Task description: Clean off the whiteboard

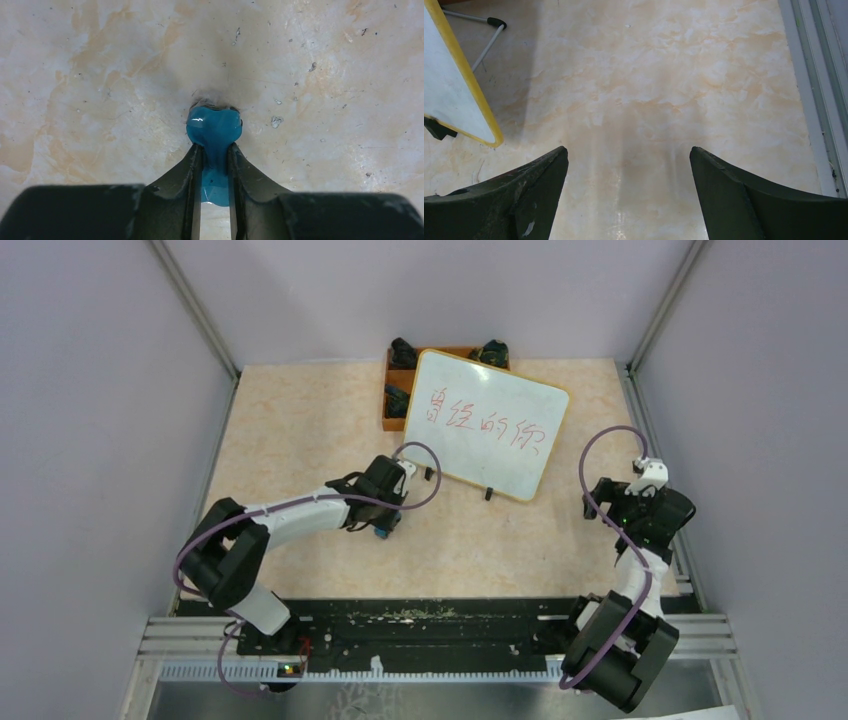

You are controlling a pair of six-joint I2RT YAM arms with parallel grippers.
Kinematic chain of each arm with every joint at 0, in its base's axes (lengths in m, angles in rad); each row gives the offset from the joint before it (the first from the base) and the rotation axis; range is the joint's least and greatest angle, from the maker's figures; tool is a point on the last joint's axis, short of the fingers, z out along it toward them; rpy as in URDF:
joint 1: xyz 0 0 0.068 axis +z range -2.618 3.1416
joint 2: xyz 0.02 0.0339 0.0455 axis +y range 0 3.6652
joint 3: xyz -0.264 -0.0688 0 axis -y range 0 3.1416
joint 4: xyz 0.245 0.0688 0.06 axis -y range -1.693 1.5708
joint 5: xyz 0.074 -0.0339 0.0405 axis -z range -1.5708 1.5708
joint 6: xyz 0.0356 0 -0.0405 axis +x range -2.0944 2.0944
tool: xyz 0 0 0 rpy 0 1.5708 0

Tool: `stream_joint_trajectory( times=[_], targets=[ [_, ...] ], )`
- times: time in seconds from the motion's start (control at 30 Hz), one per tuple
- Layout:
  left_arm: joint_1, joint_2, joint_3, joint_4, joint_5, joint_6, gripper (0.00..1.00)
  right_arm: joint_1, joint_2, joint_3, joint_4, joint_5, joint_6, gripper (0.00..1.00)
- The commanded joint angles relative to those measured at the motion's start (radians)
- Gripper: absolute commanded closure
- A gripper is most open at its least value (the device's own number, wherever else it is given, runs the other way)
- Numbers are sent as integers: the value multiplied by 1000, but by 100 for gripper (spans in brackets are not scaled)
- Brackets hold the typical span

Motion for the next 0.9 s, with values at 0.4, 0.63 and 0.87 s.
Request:
stream_joint_trajectory(
  times=[0.4,0.63,0.87],
  targets=[
    [3,-203,-87,172,40,-96,100,1,8,56,27,-10,-9,13],
    [3,-298,-141,363,32,-143,100,1,23,72,16,12,10,17],
    [1,-255,-72,431,36,-133,94,-5,187,491,-339,-144,-63,21]
  ],
)
